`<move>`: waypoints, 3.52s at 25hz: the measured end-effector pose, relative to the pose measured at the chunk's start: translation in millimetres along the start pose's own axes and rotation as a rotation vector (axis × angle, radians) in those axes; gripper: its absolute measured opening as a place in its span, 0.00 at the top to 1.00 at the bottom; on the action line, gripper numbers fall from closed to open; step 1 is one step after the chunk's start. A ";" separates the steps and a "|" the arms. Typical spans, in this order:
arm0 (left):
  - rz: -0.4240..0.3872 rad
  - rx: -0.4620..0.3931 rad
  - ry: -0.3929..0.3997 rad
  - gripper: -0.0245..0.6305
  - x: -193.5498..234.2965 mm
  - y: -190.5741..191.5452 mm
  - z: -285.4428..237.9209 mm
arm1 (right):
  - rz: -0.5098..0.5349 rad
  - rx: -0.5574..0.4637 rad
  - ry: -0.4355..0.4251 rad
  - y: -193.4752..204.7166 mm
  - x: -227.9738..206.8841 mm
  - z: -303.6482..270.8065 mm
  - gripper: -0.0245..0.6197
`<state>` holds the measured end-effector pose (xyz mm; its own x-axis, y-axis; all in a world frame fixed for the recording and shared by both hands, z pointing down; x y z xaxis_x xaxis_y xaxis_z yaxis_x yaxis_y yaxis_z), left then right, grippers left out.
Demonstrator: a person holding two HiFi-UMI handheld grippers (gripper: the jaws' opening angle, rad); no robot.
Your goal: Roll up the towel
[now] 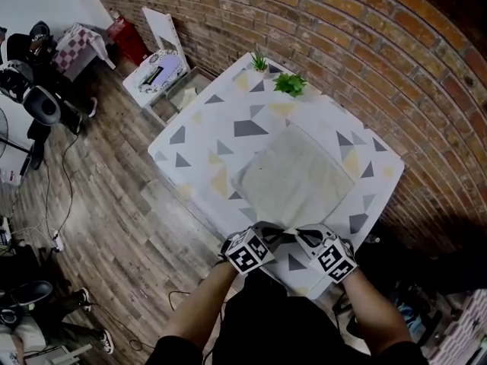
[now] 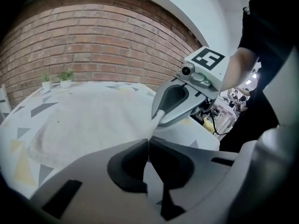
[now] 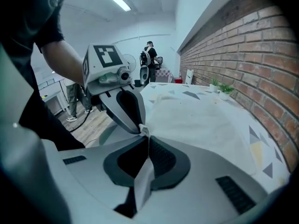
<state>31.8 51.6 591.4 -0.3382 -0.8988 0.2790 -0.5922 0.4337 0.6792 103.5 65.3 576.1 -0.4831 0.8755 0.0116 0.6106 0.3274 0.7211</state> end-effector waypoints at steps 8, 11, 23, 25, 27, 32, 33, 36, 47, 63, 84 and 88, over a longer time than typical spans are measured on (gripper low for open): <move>-0.115 0.069 0.034 0.93 -16.4 12.9 -0.8 | -0.113 0.079 -0.173 15.9 9.2 3.4 0.92; -0.167 0.092 0.006 0.92 -17.2 16.0 -4.1 | -0.168 0.097 -0.139 19.1 -1.3 -4.8 0.92; -0.084 0.064 -0.058 0.83 -7.5 22.0 0.4 | -0.146 0.144 -0.040 16.8 -17.8 -12.4 0.64; -0.093 0.050 -0.093 0.75 -6.5 20.6 4.8 | -0.123 0.107 -0.035 9.4 -14.6 -3.3 0.64; -0.101 0.022 -0.119 0.75 -6.5 15.7 9.1 | -0.103 0.082 -0.017 4.0 -13.2 3.4 0.68; -0.111 -0.009 -0.133 0.76 -5.8 6.3 4.0 | -0.104 0.089 0.004 5.8 -16.5 -4.5 0.89; -0.121 -0.007 -0.131 0.78 -6.2 5.2 1.3 | -0.112 0.094 0.002 6.9 -16.7 -8.2 0.90; -0.173 -0.001 -0.116 0.81 -11.9 0.1 -4.7 | -0.124 0.111 -0.012 10.1 -13.8 -17.9 0.90; -0.278 0.144 -0.068 0.80 -21.1 9.7 -25.4 | -0.054 0.083 -0.055 6.3 -4.0 -0.5 0.79; -0.284 0.141 -0.065 0.75 -22.3 7.6 -15.9 | -0.114 0.151 -0.188 20.4 7.2 -12.9 0.91; -0.048 0.134 0.092 0.90 -7.6 5.6 -8.1 | 0.009 0.192 -0.227 11.4 11.3 -8.0 0.91; -0.160 0.109 0.038 0.78 -13.4 1.4 0.3 | -0.158 0.217 -0.331 20.8 5.0 -10.2 0.91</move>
<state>35.2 64.3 588.4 -0.2062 -0.9578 0.2001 -0.7126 0.2872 0.6401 107.4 72.9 598.2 -0.3753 0.8640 -0.3357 0.6804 0.5028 0.5332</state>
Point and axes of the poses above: the fingertips, and each gripper's own axes: z backward along the fingers, x to its left, y out of its underside, the point moved 4 cm from there along z, backward along the fingers, and after that the axes turned 5 degrees about z, right-handed, at the moved point
